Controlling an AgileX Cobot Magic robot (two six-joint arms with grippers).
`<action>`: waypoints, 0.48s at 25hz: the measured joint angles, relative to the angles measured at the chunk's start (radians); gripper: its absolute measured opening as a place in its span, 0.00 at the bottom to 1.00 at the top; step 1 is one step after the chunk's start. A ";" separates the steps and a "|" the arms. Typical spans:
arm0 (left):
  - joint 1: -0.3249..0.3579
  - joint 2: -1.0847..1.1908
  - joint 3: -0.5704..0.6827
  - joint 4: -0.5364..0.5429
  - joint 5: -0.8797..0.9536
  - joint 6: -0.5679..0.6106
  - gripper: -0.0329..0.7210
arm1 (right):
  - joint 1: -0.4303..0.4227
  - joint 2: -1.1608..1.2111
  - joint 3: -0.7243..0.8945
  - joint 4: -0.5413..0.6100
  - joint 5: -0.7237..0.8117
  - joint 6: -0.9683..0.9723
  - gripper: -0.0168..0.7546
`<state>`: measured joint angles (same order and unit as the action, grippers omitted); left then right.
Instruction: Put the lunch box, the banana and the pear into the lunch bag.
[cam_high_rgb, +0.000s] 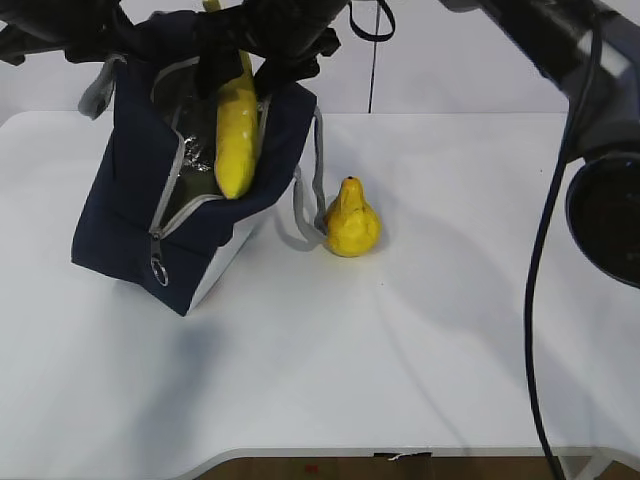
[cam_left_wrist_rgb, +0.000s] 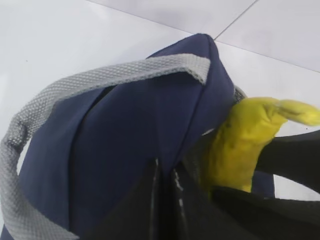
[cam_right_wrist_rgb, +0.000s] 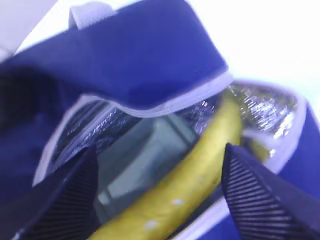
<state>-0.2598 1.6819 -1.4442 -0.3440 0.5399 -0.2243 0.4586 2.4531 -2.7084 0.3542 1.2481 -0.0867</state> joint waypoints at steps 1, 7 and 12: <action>0.000 0.000 0.000 0.000 0.000 0.000 0.04 | -0.002 0.000 -0.008 -0.003 0.004 0.002 0.81; 0.000 0.000 0.000 -0.002 0.000 0.003 0.04 | -0.008 0.000 -0.087 -0.033 0.010 0.002 0.81; 0.000 0.000 0.000 -0.002 0.002 0.005 0.04 | -0.016 0.000 -0.103 -0.045 0.011 0.004 0.79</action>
<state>-0.2598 1.6823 -1.4442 -0.3459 0.5418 -0.2198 0.4423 2.4531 -2.8115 0.3092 1.2587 -0.0825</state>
